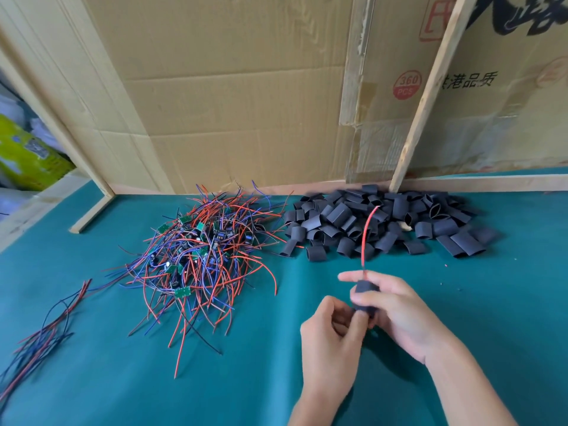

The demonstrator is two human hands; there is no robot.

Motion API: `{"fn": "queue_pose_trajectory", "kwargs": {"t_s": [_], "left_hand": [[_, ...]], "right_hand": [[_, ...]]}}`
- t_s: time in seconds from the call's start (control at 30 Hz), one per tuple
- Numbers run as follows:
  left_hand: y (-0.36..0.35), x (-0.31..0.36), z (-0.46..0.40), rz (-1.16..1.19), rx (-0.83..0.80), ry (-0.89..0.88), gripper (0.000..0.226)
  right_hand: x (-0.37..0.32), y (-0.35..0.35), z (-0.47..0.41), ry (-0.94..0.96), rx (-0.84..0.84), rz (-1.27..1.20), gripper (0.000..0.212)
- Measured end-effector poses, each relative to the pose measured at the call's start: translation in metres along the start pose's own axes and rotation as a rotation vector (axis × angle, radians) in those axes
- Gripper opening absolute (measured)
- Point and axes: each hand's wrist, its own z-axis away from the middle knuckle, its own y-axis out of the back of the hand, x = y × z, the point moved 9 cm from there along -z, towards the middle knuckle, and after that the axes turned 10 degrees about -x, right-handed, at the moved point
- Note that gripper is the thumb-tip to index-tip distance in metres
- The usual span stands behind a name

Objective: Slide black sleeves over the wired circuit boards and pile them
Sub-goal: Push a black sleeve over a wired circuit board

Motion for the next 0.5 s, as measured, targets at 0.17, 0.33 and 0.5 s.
{"fn": "queue_pose_trajectory", "kwargs": {"t_s": [0.17, 0.33, 0.5], "left_hand": [[0.008, 0.004, -0.002, -0.124, -0.067, 0.011, 0.008], [0.090, 0.042, -0.035, -0.616, 0.117, -0.136, 0.020], [0.197, 0.032, -0.085, -0.967, 0.352, 0.161, 0.035]], "right_hand": [[-0.015, 0.113, 0.048, 0.078, 0.735, 0.152, 0.033], [-0.004, 0.196, 0.111, -0.202, 1.220, 0.446, 0.075], [-0.015, 0.186, 0.125, -0.086, 1.381, 0.436, 0.072]]}}
